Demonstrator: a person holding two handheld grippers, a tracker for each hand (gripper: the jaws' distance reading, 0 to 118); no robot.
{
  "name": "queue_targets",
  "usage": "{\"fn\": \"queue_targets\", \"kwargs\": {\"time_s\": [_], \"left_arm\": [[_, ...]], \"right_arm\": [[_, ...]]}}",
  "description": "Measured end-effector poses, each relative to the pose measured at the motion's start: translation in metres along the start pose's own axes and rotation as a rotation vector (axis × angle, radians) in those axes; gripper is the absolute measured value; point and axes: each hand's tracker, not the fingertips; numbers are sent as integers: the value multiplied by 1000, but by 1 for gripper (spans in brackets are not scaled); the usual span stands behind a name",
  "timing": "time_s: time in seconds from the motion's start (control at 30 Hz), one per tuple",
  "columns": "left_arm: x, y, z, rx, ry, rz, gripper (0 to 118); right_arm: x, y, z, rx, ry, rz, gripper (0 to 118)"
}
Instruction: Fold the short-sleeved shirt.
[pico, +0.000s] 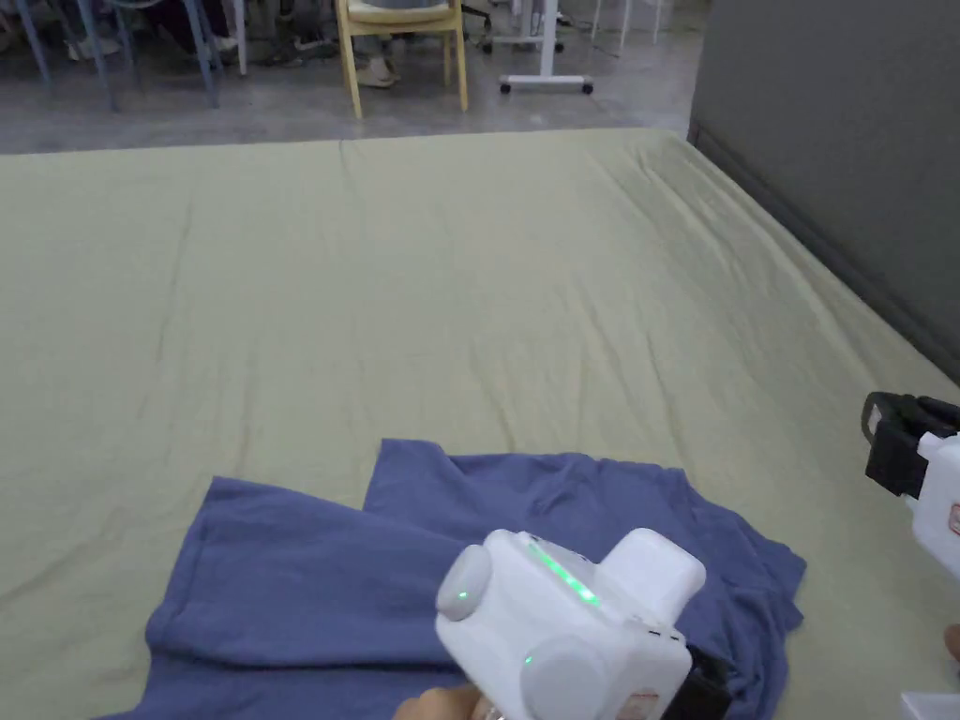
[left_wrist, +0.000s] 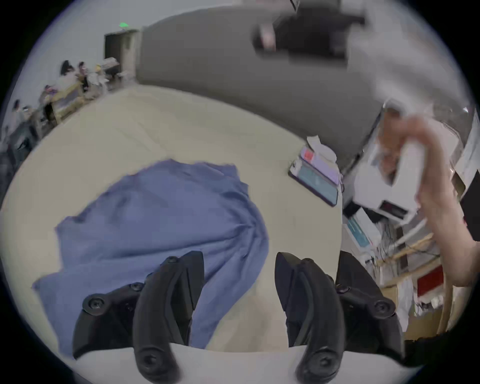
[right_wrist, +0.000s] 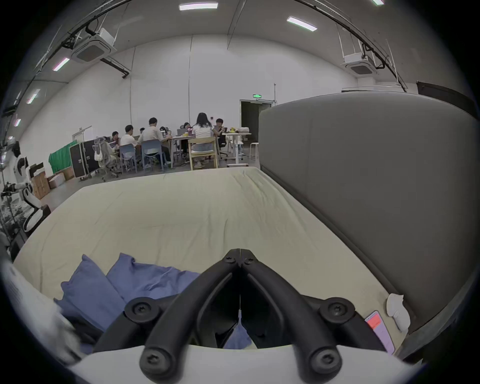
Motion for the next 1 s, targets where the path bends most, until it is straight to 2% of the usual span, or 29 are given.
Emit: {"fn": "queue_targets", "kwargs": {"time_s": [0.03, 0.07, 0.1, 0.17, 0.3, 0.37, 0.63, 0.67, 0.7, 0.73, 0.77, 0.87, 1.0], "left_arm": [[-5, -10, 30, 46, 53, 19, 41], [-8, -23, 58, 108, 125, 42, 12], [-11, -35, 85, 154, 202, 79, 2], [-15, -61, 126, 214, 380, 181, 0], [-18, -108, 177, 235, 539, 295, 0], [-25, -118, 183, 212, 547, 354, 0], [-74, -115, 181, 245, 665, 398, 0], [-89, -111, 179, 252, 684, 399, 2], [-109, -106, 174, 232, 705, 422, 19], [-131, -102, 169, 206, 720, 477, 62], [-154, -100, 160, 184, 700, 531, 83], [-220, -98, 131, 123, 642, 653, 84], [-285, -96, 78, 7, 657, 693, 84]], "right_arm": [[1, -5, 1, -6, 10, -1, 3], [-1, -9, 3, -18, 16, -1, 3], [-3, -14, 6, -24, 20, -2, 3], [-6, -25, 13, -32, 25, -12, 3], [-10, -43, 16, -60, 38, -40, 3], [-11, -47, 15, -73, 36, -40, 3], [-19, -45, 16, -83, 33, 3, 3], [-19, -44, 16, -87, 35, 2, 3], [-21, -44, 14, -92, 35, 8, 3], [-22, -44, 13, -94, 33, 17, 3], [-22, -46, 12, -99, 31, 26, 3], [-26, -48, 6, -120, 36, 43, 3], [-32, -53, -6, -154, 29, 74, 3]]}}
